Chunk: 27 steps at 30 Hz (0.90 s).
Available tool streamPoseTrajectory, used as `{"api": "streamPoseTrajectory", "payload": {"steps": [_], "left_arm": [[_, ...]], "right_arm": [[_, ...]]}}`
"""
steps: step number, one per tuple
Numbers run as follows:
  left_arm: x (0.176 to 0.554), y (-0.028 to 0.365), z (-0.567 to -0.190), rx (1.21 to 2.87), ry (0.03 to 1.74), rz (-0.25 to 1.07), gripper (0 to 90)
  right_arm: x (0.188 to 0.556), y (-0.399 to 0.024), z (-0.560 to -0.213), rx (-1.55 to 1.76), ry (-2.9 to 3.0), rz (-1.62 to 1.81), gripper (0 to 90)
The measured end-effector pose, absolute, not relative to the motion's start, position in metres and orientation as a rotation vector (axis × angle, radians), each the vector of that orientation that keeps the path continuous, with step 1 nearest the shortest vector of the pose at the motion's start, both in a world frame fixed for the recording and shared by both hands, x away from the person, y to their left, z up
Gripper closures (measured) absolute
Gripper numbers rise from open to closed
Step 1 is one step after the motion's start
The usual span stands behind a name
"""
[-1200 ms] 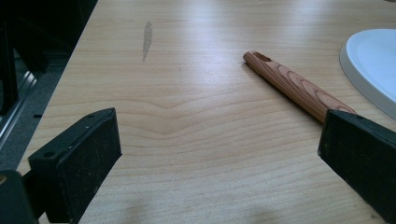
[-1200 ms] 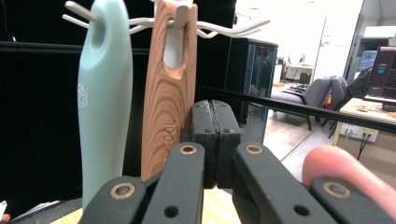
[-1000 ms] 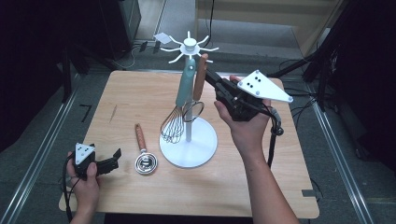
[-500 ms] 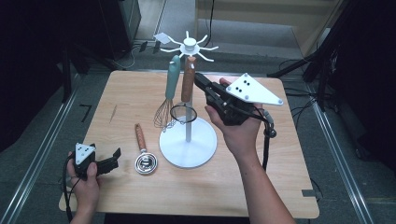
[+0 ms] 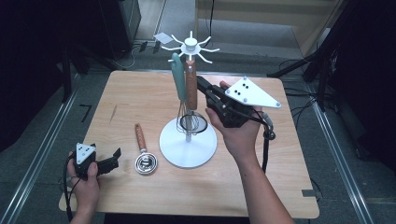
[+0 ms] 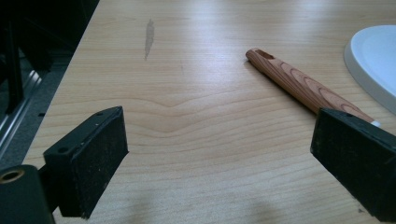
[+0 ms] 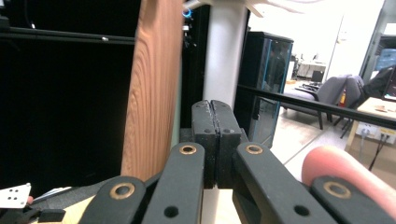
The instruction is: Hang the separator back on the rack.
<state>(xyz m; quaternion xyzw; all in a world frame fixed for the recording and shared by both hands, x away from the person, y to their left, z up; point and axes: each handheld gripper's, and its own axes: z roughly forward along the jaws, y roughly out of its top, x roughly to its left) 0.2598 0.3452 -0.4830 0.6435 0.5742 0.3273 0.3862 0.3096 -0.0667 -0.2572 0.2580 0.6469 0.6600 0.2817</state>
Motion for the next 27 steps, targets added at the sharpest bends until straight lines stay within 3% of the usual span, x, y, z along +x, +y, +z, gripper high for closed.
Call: {"api": "streamPoseTrajectory", "payload": {"steps": [16, 21, 27], "left_arm": [[0.261, 0.336, -0.483, 1.801, 1.395, 0.806, 7.6], [0.261, 0.333, -0.483, 1.832, 1.402, 0.833, 18.5], [0.256, 0.329, -0.477, 1.8, 1.413, 0.828, 41.5]], "right_arm": [[0.309, -0.1, -0.307, 0.853, 1.755, 1.703, 86.2], [0.307, -0.112, -0.33, 0.912, 1.774, 1.659, 82.7], [0.302, -0.126, -0.356, 0.984, 1.788, 1.624, 77.2]]}}
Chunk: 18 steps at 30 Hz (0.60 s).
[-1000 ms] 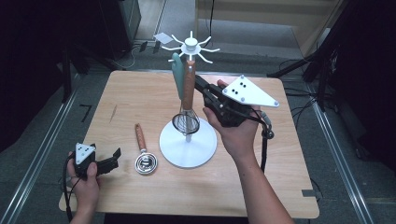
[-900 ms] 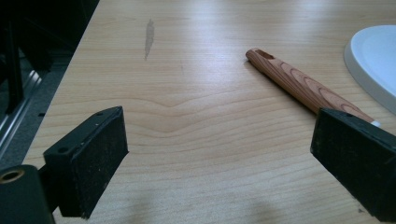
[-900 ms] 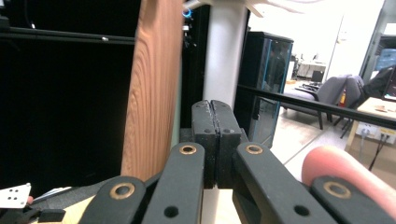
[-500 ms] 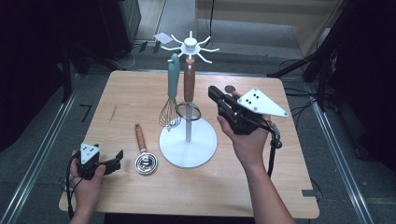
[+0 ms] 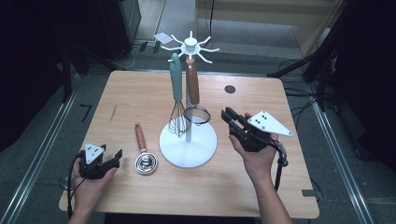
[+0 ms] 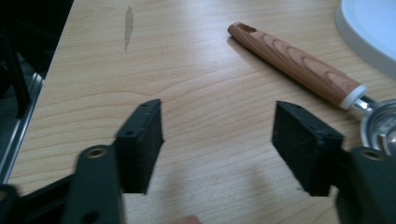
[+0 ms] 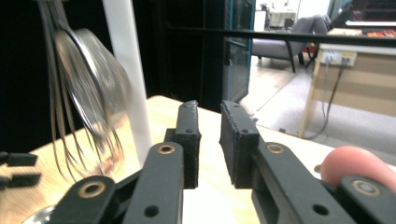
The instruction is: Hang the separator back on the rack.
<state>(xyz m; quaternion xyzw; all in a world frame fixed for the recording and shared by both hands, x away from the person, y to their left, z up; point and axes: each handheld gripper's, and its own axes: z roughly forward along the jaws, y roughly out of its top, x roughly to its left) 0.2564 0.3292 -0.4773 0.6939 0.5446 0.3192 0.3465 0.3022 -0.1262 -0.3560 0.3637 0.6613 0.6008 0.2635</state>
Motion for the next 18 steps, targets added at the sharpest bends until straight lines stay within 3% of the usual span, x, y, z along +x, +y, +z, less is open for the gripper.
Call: {"api": "streamPoseTrajectory", "payload": {"steps": [13, 18], "left_arm": [[0.258, 0.31, -0.481, 1.877, 1.343, 0.647, 84.3], [0.259, 0.309, -0.481, 1.871, 1.374, 0.585, 88.9]], "right_arm": [[0.287, -0.144, -0.419, 1.123, 1.887, 1.534, 64.1], [0.282, -0.148, -0.436, 1.172, 1.929, 1.503, 58.9]]}}
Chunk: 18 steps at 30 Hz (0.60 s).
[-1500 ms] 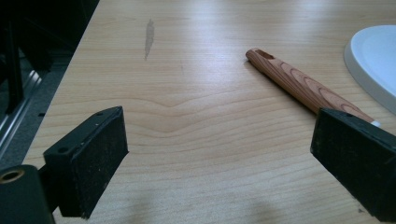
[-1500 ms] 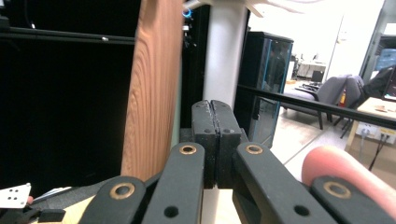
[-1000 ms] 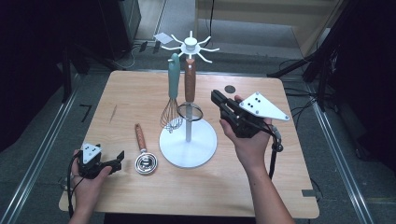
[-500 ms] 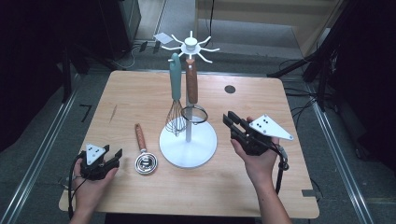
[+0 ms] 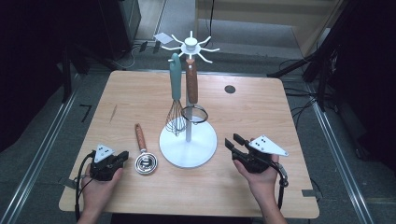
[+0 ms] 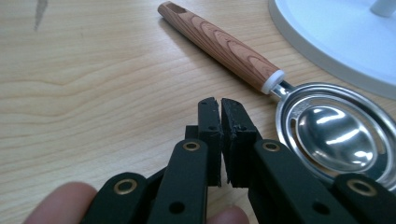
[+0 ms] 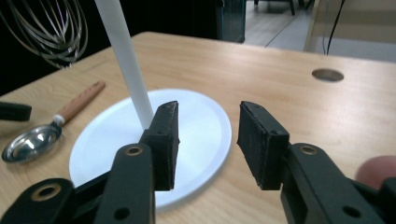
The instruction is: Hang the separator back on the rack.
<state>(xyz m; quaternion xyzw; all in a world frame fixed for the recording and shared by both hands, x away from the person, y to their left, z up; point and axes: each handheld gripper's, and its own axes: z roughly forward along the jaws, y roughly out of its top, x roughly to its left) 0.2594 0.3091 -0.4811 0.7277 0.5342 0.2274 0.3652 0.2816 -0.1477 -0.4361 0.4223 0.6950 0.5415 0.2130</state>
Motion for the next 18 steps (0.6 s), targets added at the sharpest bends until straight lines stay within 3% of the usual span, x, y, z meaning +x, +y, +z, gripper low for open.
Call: {"api": "streamPoseTrajectory", "payload": {"steps": [14, 18], "left_arm": [[0.262, 0.305, -0.478, 1.875, 1.305, 0.425, 90.0], [0.262, 0.306, -0.477, 1.852, 1.297, 0.378, 85.5]], "right_arm": [[0.272, -0.148, -0.47, 1.281, 1.988, 1.469, 57.2], [0.272, -0.144, -0.474, 1.287, 2.009, 1.45, 57.3]]}}
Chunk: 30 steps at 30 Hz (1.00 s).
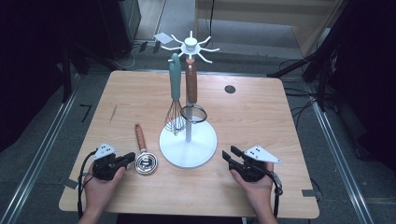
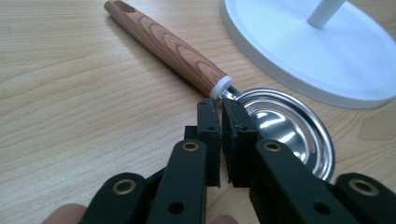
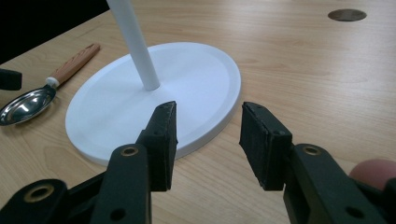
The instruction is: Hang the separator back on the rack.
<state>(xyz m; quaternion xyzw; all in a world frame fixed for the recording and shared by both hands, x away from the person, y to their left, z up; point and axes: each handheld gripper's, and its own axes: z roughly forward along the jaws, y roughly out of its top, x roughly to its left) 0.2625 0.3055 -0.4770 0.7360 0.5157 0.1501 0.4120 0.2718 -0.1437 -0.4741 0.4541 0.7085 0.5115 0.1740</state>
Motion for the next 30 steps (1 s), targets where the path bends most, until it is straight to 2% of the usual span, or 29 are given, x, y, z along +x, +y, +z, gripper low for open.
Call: {"api": "streamPoseTrajectory", "payload": {"steps": [9, 13, 17, 25, 30], "left_arm": [[0.266, 0.304, -0.478, 1.852, 1.242, 0.294, 74.0], [0.268, 0.295, -0.482, 1.917, 1.248, 0.306, 71.5], [0.269, 0.295, -0.484, 1.912, 1.247, 0.246, 67.8], [0.265, 0.287, -0.484, 1.934, 1.271, 0.256, 74.3], [0.258, 0.274, -0.484, 1.943, 1.271, 0.276, 73.4]], "right_arm": [[0.269, -0.137, -0.477, 1.249, 2.054, 1.426, 57.2], [0.269, -0.138, -0.479, 1.263, 2.057, 1.423, 57.2], [0.269, -0.138, -0.481, 1.264, 2.062, 1.42, 57.2], [0.269, -0.134, -0.482, 1.26, 2.073, 1.417, 57.2], [0.268, -0.13, -0.482, 1.246, 2.087, 1.415, 57.2]]}}
